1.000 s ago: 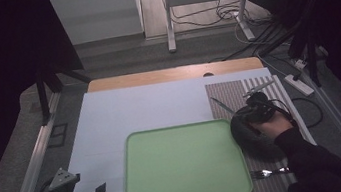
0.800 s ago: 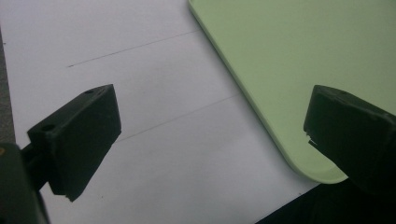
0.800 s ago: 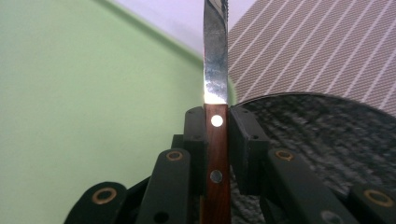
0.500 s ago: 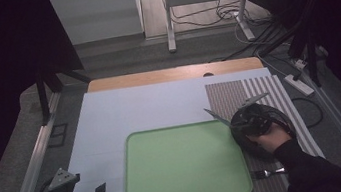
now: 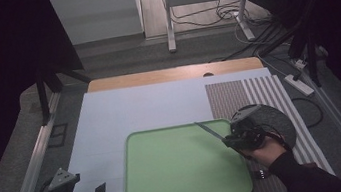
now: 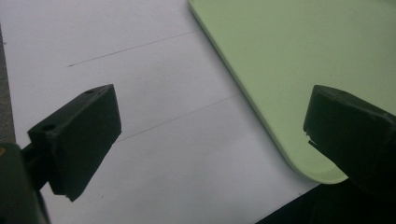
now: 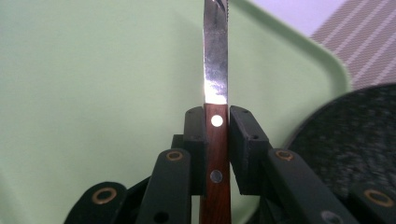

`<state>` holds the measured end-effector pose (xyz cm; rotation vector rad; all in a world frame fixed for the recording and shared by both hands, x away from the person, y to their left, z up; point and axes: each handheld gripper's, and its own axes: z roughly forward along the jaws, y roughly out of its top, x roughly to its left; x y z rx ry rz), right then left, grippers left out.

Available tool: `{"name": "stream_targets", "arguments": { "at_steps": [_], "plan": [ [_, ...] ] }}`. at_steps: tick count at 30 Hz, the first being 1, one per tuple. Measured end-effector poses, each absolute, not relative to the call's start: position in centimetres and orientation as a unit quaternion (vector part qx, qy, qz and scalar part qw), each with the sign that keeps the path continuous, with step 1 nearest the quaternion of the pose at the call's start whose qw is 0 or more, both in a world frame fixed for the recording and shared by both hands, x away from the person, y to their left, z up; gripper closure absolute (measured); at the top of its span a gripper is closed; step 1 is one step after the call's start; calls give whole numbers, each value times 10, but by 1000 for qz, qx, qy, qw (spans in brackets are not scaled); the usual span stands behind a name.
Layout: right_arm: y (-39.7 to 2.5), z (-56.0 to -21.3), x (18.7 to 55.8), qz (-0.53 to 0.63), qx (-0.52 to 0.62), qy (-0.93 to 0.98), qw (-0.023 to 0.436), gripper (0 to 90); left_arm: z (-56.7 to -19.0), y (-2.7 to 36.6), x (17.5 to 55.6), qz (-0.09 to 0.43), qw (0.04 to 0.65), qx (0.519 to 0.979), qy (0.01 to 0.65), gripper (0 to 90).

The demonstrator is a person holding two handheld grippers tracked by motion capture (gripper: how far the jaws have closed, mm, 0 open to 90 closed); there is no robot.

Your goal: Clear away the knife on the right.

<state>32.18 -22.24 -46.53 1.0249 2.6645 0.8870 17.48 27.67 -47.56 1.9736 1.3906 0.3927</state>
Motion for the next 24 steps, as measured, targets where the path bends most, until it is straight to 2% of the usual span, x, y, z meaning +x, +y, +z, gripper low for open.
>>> {"name": "stream_targets", "arguments": {
  "at_steps": [8,24],
  "plan": [
    [-211,-464,308,301,323,894,71,772,-476,276,175,151,340,759,534,42],
    [-200,-492,317,247,327,909,74,770,-476,276,175,151,338,761,533,43]
  ]
}}
